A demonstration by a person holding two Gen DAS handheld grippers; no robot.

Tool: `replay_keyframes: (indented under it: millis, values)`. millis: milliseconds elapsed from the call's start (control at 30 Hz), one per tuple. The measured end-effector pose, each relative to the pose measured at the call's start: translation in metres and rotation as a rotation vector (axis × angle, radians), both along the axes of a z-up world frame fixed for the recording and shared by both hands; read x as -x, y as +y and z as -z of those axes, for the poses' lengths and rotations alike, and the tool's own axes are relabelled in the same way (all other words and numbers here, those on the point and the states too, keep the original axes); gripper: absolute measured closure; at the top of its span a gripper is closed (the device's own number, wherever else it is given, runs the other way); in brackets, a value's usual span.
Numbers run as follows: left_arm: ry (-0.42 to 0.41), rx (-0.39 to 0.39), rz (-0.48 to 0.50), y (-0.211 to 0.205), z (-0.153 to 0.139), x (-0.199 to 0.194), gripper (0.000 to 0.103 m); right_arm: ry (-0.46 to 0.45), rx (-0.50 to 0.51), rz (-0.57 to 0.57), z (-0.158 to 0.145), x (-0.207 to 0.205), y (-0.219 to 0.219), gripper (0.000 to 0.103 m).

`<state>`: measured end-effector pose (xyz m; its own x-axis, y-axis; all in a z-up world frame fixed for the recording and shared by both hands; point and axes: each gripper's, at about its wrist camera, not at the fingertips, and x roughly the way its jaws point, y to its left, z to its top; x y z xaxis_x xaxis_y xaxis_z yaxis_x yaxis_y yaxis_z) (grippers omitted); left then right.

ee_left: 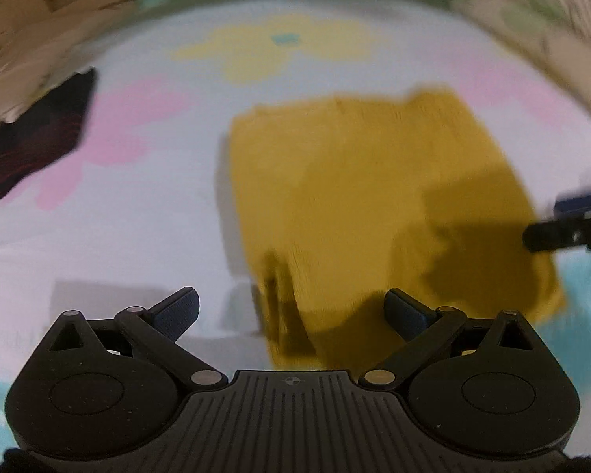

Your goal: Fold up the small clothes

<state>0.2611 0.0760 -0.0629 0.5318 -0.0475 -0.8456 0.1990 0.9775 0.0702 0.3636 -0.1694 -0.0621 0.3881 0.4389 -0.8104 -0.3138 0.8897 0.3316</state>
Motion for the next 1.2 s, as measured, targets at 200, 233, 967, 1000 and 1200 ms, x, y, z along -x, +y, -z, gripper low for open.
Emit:
replay_keyframes:
  millis: [200,233,967,1000,1200]
  values:
    - [0.033,0.096,-0.059,0.022,0.011,-0.006,0.000,0.010,0.201,-0.132,0.023,0.018,0.014,0.000]
    - [0.033,0.102,-0.062,0.023,0.013,-0.005,0.000,0.013,0.199,-0.135,0.022,0.018,0.013,0.000]
    - [0.081,0.431,-0.190,0.052,0.010,-0.024,0.001,-0.025,-0.284,0.068,-0.001,-0.022,-0.024,0.000]
    - [0.081,0.435,-0.185,0.050,0.010,-0.026,0.001,-0.018,-0.295,0.072,-0.001,-0.027,-0.022,0.000]
    - [0.084,0.497,-0.201,0.048,0.014,-0.042,0.001,0.037,-0.369,0.101,0.015,-0.038,-0.023,0.000]
